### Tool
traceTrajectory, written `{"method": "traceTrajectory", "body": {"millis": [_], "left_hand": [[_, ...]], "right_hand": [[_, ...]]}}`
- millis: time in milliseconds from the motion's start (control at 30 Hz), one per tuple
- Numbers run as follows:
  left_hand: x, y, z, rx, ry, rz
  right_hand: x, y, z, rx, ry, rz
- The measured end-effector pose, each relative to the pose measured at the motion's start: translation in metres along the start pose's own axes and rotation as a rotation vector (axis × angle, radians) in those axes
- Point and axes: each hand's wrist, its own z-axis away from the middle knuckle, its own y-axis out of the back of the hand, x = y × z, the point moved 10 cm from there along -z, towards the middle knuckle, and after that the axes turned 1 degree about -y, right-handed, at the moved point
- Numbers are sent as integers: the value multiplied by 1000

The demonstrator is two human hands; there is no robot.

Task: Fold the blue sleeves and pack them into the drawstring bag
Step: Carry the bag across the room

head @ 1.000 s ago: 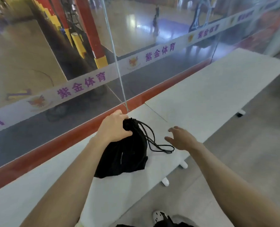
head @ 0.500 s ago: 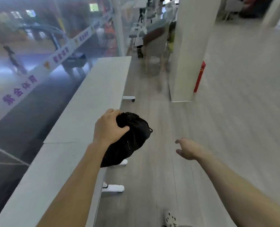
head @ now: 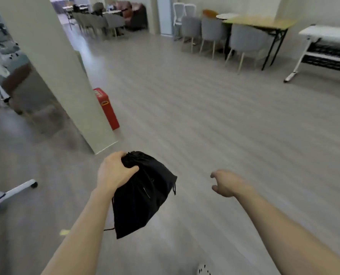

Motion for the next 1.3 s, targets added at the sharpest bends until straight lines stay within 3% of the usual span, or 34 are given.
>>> {"method": "traceTrajectory", "body": {"millis": [233, 467, 800, 1300], "left_hand": [[170, -101, -137, -84, -139, 45], [335, -195, -284, -157, -322, 129], [581, -333, -498, -269, -585, 70], [924, -569, -760, -331, -718, 13]], "right_hand": [[171, 73, -65, 33, -164, -101], [306, 131, -158, 60, -313, -187], [492, 248, -300, 107, -536, -324], [815, 385, -541, 150, -664, -456]]}}
